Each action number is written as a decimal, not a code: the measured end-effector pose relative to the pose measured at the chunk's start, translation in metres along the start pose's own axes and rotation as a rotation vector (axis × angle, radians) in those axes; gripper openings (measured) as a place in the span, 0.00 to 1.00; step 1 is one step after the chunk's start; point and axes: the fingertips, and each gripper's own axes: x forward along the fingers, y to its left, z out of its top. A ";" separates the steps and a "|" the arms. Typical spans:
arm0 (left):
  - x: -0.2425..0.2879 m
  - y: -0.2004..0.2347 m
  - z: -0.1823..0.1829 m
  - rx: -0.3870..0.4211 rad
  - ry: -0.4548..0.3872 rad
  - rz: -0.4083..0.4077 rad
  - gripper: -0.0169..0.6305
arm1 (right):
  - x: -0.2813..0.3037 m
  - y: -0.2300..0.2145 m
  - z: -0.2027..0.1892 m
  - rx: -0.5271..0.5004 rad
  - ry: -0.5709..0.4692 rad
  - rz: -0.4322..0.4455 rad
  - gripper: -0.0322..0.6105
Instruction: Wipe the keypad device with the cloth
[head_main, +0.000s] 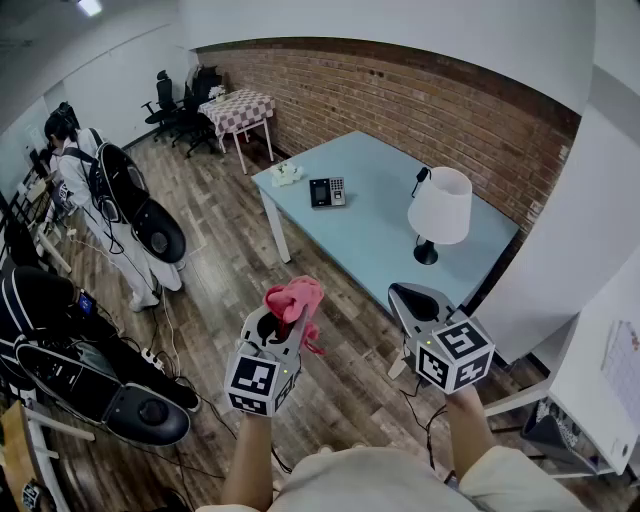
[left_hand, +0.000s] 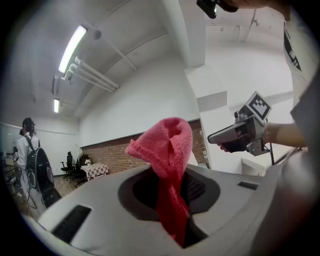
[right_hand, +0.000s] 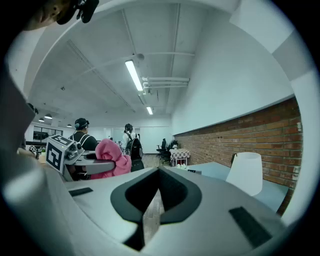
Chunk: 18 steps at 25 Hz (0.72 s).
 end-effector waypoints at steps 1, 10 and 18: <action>0.000 0.001 0.000 0.000 0.001 -0.002 0.18 | 0.001 0.000 0.000 0.002 0.002 0.000 0.06; -0.007 0.011 -0.001 -0.001 0.010 -0.011 0.18 | 0.011 0.011 -0.004 -0.019 0.021 -0.013 0.06; -0.013 0.026 -0.004 -0.005 -0.006 -0.019 0.18 | 0.023 0.030 0.008 -0.133 -0.036 -0.023 0.06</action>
